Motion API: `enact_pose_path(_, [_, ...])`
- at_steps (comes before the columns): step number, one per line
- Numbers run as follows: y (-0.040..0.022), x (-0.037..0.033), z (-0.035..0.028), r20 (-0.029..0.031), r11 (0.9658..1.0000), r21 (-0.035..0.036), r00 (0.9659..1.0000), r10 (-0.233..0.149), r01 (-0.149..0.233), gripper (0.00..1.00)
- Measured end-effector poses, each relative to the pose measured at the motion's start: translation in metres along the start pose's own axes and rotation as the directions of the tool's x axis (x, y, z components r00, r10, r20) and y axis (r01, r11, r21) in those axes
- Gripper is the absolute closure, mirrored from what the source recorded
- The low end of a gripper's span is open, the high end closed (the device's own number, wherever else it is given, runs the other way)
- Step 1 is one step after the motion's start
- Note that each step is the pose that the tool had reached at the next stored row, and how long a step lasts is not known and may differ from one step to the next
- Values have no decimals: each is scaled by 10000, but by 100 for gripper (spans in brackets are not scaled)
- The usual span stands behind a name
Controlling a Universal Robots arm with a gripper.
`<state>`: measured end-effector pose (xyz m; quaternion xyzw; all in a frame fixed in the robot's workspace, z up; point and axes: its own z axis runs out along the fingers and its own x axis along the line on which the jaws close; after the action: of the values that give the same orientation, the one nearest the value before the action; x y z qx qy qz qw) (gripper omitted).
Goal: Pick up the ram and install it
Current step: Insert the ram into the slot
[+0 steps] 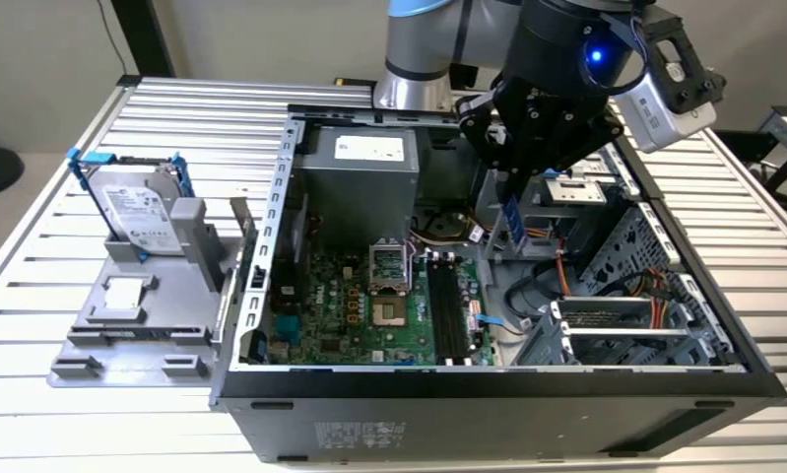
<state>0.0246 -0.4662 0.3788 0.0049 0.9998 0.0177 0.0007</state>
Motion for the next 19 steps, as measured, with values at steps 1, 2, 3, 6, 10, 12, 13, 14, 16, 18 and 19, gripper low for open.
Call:
enact_pose_path(1, [0,0,0,0,10000,-2,10000,0,0,100])
enact_pose_path(2, [-1,0,7,0,10000,-5,10000,0,0,100])
enact_pose_path(3, [-2,0,22,-1,10000,-5,10000,0,0,100])
enact_pose_path(6, [-3,0,77,-2,10000,-3,10000,0,0,100])
enact_pose_path(10, [-6,0,149,-3,10000,-4,10000,0,0,100])
enact_pose_path(12, [-7,0,186,-3,10000,-4,10000,0,0,100])
enact_pose_path(13, [-8,0,203,-4,10000,-2,10000,0,0,100])
enact_pose_path(14, [-9,0,222,-4,10000,-2,10000,0,0,100])
enact_pose_path(16, [-10,0,257,-4,10000,-4,10000,0,0,100])
enact_pose_path(18, [-13,1,294,-6,10000,-2,10000,1,-1,100])
enact_pose_path(19, [-14,1,312,-6,10000,-3,10000,1,-1,100])
